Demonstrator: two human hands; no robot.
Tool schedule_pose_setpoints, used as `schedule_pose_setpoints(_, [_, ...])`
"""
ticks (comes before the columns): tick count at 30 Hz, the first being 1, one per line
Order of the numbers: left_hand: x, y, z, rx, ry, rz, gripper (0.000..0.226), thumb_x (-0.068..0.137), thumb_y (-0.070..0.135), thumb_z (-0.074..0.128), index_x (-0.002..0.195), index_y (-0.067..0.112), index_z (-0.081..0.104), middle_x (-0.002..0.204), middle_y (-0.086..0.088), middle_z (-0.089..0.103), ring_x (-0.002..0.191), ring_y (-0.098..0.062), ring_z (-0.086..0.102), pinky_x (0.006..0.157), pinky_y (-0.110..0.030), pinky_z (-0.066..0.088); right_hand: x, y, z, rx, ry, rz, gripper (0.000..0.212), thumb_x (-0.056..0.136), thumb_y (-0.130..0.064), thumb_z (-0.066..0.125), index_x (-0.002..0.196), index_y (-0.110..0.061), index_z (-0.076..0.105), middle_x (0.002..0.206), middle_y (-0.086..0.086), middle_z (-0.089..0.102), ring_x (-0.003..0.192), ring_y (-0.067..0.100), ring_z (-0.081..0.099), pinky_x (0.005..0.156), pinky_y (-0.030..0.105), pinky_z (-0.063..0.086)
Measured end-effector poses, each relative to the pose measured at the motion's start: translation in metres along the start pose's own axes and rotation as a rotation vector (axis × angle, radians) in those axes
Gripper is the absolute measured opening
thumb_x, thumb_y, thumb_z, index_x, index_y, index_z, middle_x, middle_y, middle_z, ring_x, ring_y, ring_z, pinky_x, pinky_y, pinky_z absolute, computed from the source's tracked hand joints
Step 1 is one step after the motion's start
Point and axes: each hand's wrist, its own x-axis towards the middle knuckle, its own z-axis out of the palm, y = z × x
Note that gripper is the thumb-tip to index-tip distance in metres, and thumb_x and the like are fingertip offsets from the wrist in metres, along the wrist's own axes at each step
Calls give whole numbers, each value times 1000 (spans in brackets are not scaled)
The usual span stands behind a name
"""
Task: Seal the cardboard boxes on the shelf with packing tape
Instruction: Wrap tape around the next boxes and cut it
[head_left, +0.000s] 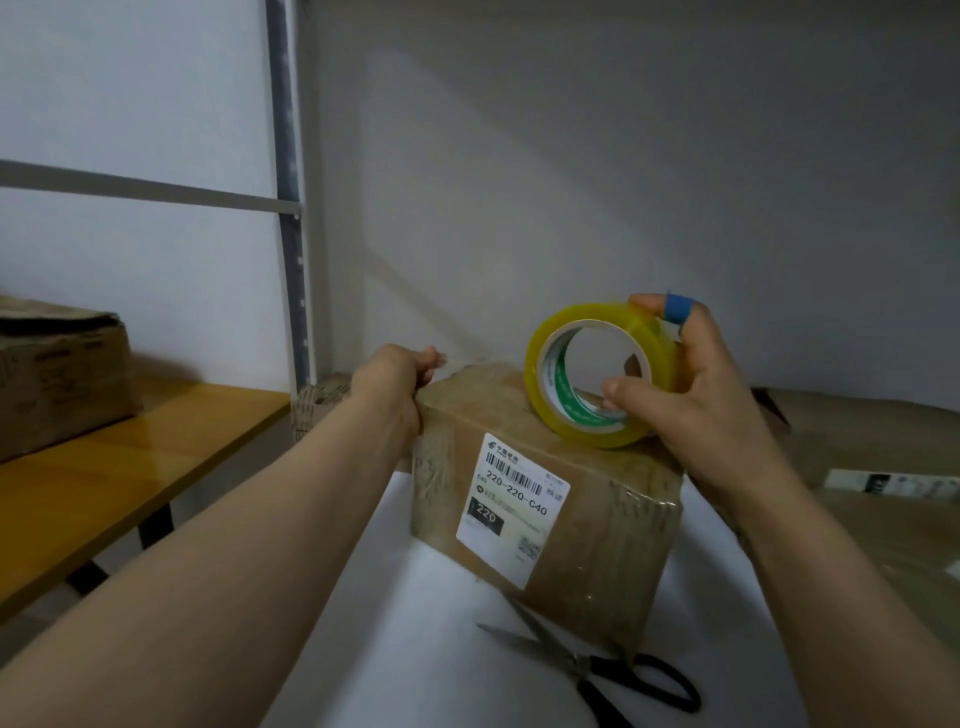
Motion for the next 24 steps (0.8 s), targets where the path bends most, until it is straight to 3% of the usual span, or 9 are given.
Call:
schedule_pose_setpoints(3, [1, -1, -3, -34, 28, -68, 29, 98, 8, 60, 69, 7, 63, 39, 3, 52, 49, -11, 44, 47, -22, 44, 1, 1, 2, -30, 20, -23, 61, 85, -13, 75, 127, -49, 50, 91, -19, 62, 90, 13, 65, 84, 44, 61])
schedule_pose_setpoints(7, [-7, -6, -5, 47, -3, -198, 14, 92, 15, 67, 79, 12, 67, 70, -6, 66, 57, -24, 61, 45, -28, 50, 2, 4, 3, -31, 39, -45, 62, 85, -11, 74, 128, -48, 51, 87, -18, 61, 89, 16, 64, 82, 43, 61])
schedule_pose_setpoints(10, [-13, -7, -6, 156, -50, -285, 13, 90, 23, 71, 83, 13, 66, 77, -5, 69, 65, -27, 63, 58, -33, 48, 1, 7, 4, -30, 51, -62, 64, 84, -7, 74, 128, -48, 52, 89, -16, 60, 87, 19, 64, 78, 40, 61])
schedule_pose_setpoints(13, [-11, -8, -13, 192, -100, -385, 21, 82, 27, 75, 97, 13, 75, 95, -5, 77, 83, -27, 72, 80, -36, 55, 1, 10, 5, -27, 64, -81, 66, 84, -4, 73, 127, -48, 51, 91, -19, 61, 87, 17, 65, 73, 30, 61])
schedule_pose_setpoints(16, [-6, -8, -17, 219, -140, -416, 18, 82, 26, 73, 96, 15, 74, 108, -4, 76, 95, -26, 74, 84, -37, 57, 0, 11, 6, -24, 80, -83, 65, 84, -3, 72, 129, -46, 51, 87, -23, 61, 83, 12, 65, 69, 24, 60])
schedule_pose_setpoints(19, [0, -17, -22, 275, -146, -373, 14, 88, 20, 63, 85, 10, 71, 94, -6, 77, 84, -26, 74, 84, -33, 57, 0, 12, 7, -23, 105, -81, 65, 84, -2, 71, 129, -44, 53, 78, -24, 59, 72, 8, 62, 67, 24, 58])
schedule_pose_setpoints(22, [-1, -31, -33, 423, -85, -237, 20, 95, 11, 55, 76, 8, 61, 61, -5, 63, 54, -18, 61, 53, -23, 52, -2, 7, 8, -15, 113, -71, 64, 84, -2, 70, 130, -44, 54, 75, -20, 59, 68, 12, 60, 67, 30, 58])
schedule_pose_setpoints(24, [-4, -25, -34, 358, 12, -24, 22, 99, 16, 55, 80, 6, 62, 63, -8, 61, 52, -21, 58, 43, -27, 52, -3, 3, 10, -9, 127, -65, 63, 85, -4, 71, 131, -43, 54, 76, -20, 60, 72, 18, 62, 70, 34, 58])
